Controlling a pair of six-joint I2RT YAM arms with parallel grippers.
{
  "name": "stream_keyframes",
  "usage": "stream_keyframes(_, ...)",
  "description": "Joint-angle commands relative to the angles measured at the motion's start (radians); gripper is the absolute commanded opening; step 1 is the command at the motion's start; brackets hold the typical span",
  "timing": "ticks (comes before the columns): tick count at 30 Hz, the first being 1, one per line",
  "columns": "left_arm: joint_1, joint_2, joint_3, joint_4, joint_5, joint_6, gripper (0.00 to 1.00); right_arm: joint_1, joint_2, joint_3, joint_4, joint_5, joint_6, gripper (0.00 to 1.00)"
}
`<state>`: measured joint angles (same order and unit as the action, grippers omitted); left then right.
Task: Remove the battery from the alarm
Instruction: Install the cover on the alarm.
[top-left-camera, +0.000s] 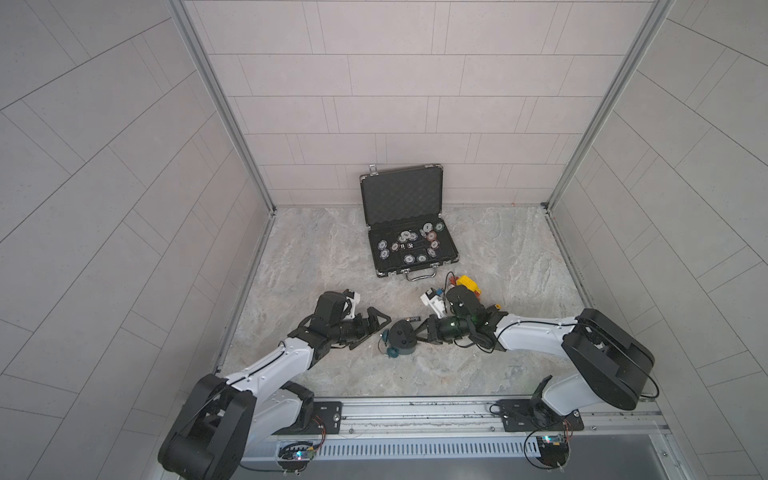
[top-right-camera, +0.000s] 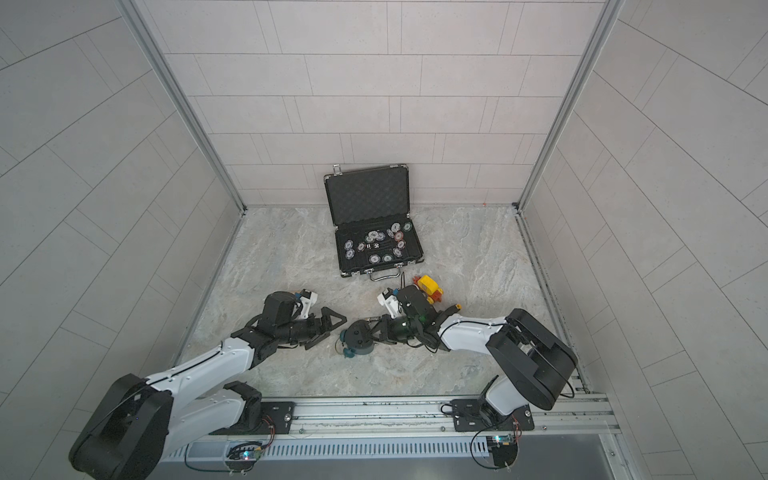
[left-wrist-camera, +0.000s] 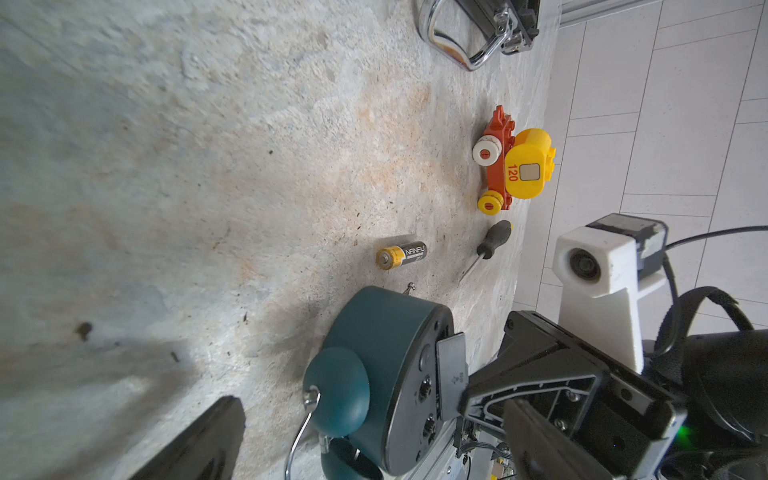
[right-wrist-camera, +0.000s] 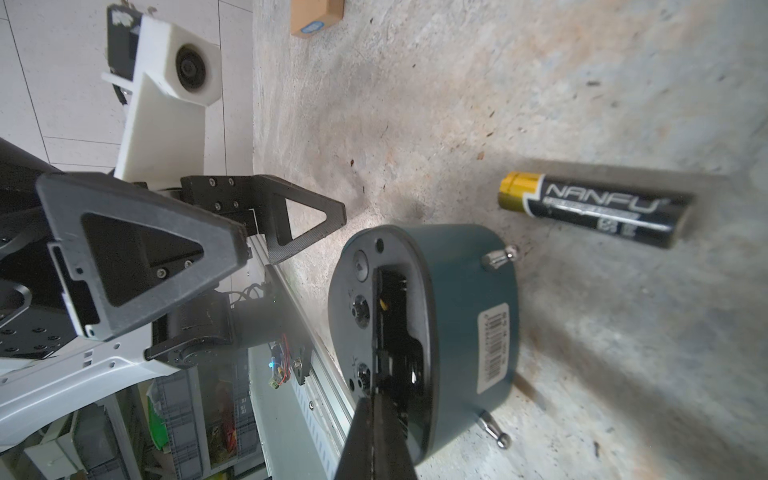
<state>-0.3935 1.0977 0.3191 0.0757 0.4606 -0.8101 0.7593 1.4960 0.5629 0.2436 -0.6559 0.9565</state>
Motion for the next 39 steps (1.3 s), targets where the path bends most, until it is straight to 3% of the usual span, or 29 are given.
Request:
stream_keyframes(1,-0.005,0.008,0.011,-0.022,0.009,0.027,0.98,-0.002,-0.004,-0.003,-0.013,-0.016,-0.009,0.00)
stream_keyframes(15,-0.013,0.038,0.015,-0.041,0.008,0.037,0.97,0.001,0.032,0.010,-0.012,-0.035,0.005,0.00)
stream_keyframes(30,-0.050,0.111,0.056,-0.076,0.004,0.069,0.85,0.016,0.050,0.095,-0.169,-0.008,-0.080,0.03)
stream_keyframes(39,-0.052,0.119,0.073,-0.099,0.000,0.080,0.85,0.025,0.043,0.128,-0.251,0.008,-0.126,0.09)
